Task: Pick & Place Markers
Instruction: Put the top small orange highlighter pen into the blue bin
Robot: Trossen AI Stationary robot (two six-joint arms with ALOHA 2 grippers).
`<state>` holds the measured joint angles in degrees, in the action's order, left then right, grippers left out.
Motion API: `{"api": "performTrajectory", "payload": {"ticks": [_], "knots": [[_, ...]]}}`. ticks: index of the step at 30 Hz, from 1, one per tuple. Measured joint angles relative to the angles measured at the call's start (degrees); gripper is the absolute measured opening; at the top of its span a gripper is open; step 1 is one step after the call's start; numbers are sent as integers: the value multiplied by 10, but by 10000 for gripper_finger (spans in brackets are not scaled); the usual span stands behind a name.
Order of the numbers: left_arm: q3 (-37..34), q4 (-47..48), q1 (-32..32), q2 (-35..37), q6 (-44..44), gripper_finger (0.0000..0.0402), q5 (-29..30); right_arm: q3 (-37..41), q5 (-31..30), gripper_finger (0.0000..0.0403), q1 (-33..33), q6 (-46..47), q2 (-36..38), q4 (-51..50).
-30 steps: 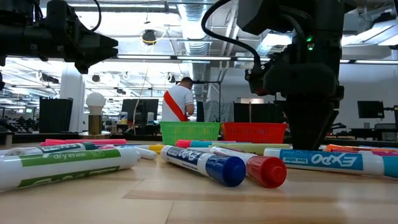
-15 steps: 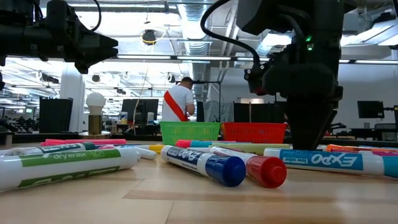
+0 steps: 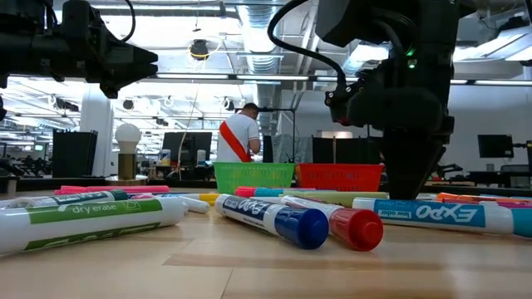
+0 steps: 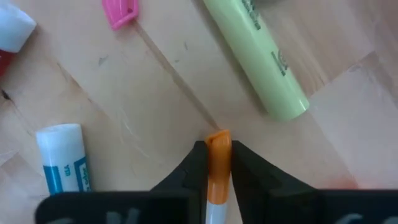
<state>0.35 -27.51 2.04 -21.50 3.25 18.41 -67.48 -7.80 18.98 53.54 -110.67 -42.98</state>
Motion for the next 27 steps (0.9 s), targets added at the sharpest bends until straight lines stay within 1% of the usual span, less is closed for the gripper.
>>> {"api": "performTrajectory", "payload": {"ticks": [5, 10, 17, 21, 27], "knots": [[0, 0, 0, 0, 0, 161, 0, 4, -22, 41, -9, 0, 26, -4], [0, 0, 0, 0, 0, 161, 0, 2, -16, 40, -22, -1, 71, -2], [0, 0, 0, 0, 0, 161, 0, 1, 2, 39, -36, -31, 174, 0], [0, 0, 0, 0, 0, 161, 0, 1, 2, 39, -63, -57, 239, 2], [0, 0, 0, 0, 0, 161, 0, 0, 4, 40, -134, -117, 312, 5]]}}
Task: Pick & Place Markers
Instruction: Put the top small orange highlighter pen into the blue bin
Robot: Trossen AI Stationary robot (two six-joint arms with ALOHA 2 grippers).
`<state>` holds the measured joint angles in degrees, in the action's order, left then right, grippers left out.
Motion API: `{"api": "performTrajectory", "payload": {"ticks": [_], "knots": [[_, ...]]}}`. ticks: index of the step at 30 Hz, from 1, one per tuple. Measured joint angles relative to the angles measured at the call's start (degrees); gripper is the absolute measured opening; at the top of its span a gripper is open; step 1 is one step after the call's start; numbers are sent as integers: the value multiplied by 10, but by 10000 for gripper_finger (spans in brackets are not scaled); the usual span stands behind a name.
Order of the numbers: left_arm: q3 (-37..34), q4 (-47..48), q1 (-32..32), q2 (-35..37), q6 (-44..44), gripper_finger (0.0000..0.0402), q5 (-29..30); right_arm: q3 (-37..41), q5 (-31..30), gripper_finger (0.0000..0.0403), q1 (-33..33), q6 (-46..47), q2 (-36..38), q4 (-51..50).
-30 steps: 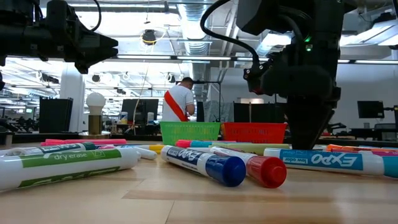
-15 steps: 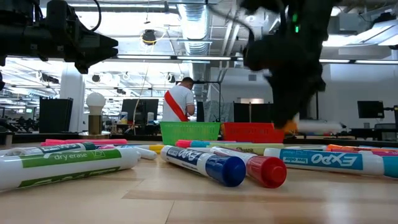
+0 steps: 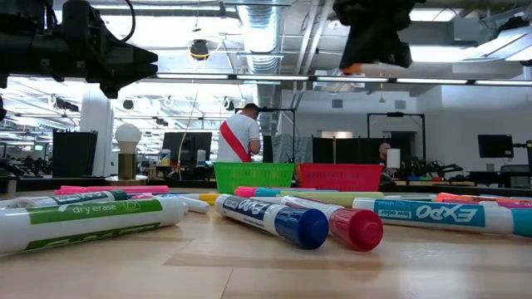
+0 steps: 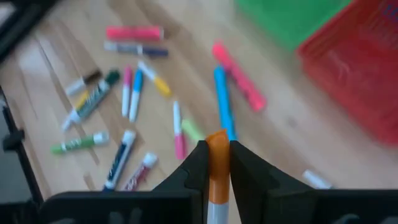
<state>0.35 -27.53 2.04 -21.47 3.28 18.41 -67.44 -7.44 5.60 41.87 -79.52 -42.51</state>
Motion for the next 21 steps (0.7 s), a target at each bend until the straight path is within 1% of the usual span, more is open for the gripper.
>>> {"api": "performTrajectory", "payload": {"ticks": [5, 9, 16, 18, 21], "knots": [[0, 0, 0, 0, 2, 161, 0, 0, 8, 40, -66, -65, 42, 25], [0, 0, 0, 0, 2, 161, 0, 0, 38, 41, -121, -116, 62, 71], [0, 0, 0, 0, 2, 161, 0, -1, 105, 40, -204, -187, 69, 151], [0, -1, 0, 0, 2, 161, 0, -1, 119, 41, -221, -199, 69, 160], [0, -2, 0, 0, 2, 161, 0, -1, 124, 42, -241, -213, 69, 160]]}}
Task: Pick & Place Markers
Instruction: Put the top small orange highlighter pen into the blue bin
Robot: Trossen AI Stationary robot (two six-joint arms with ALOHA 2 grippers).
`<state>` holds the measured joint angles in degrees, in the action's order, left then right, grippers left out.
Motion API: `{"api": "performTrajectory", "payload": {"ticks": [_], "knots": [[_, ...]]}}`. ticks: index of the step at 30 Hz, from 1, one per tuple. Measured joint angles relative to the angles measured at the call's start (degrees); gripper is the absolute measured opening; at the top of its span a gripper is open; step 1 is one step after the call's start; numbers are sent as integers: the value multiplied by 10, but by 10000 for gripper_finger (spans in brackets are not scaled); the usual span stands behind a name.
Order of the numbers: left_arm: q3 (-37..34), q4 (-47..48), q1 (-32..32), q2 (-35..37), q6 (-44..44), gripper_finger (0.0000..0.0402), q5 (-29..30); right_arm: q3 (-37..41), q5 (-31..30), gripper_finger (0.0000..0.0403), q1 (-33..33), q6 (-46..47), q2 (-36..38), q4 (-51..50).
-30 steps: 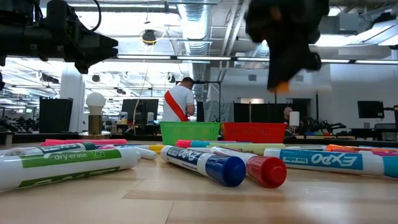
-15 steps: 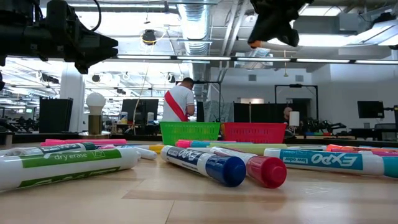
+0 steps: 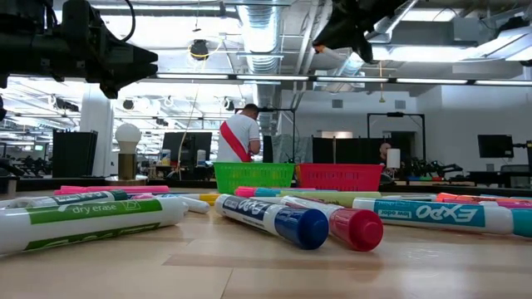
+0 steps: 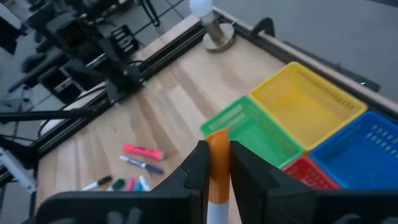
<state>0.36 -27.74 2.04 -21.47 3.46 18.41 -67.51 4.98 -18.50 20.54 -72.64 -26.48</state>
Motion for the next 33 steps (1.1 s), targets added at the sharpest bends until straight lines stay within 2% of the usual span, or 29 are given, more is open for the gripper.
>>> {"api": "performTrajectory", "payload": {"ticks": [6, 11, 21, 33], "knots": [[0, -2, 0, 0, 0, 161, 0, 0, -7, 41, -26, -30, 0, 3], [0, -2, 0, 0, 0, 161, 0, -1, -51, 41, -61, -68, -17, 37], [0, -3, 0, 0, 0, 161, 0, -1, -51, 43, -134, -111, -92, 56], [0, -4, 0, 0, 0, 161, 0, 0, -51, 43, -180, -121, -178, 62]]}}
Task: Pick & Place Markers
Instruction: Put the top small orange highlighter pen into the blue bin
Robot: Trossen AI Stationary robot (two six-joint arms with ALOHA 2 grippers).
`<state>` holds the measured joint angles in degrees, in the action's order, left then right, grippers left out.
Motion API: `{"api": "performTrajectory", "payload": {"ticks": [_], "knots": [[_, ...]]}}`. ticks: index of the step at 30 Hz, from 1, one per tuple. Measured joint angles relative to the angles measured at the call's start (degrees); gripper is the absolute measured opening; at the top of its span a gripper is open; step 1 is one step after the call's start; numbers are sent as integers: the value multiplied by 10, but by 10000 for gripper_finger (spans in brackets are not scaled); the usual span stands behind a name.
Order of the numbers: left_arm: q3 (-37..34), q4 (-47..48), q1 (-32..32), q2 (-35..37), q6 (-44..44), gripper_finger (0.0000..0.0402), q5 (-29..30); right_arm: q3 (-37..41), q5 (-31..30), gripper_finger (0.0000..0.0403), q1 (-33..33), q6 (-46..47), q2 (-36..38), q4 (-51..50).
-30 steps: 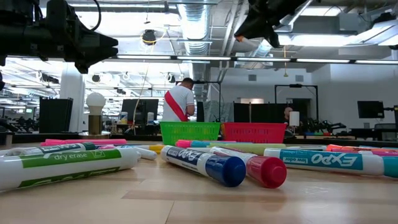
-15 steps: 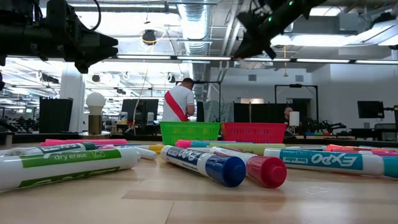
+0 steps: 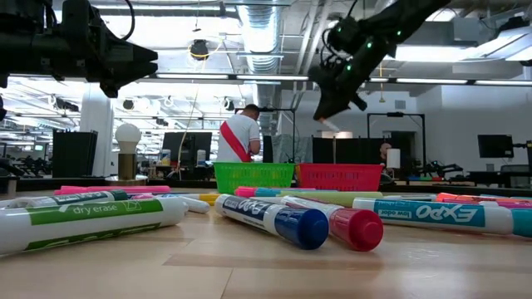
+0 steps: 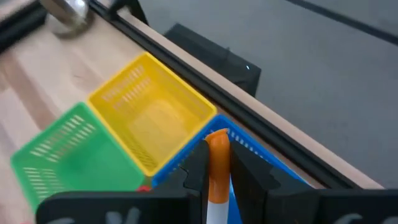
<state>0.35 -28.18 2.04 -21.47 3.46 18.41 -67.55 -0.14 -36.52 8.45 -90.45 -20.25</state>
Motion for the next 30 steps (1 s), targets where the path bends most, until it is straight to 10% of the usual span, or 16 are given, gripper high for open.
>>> {"api": "performTrajectory", "payload": {"ticks": [30], "knots": [[0, 0, 0, 0, 0, 161, 0, -1, -16, 46, -32, -29, -136, 28]]}}
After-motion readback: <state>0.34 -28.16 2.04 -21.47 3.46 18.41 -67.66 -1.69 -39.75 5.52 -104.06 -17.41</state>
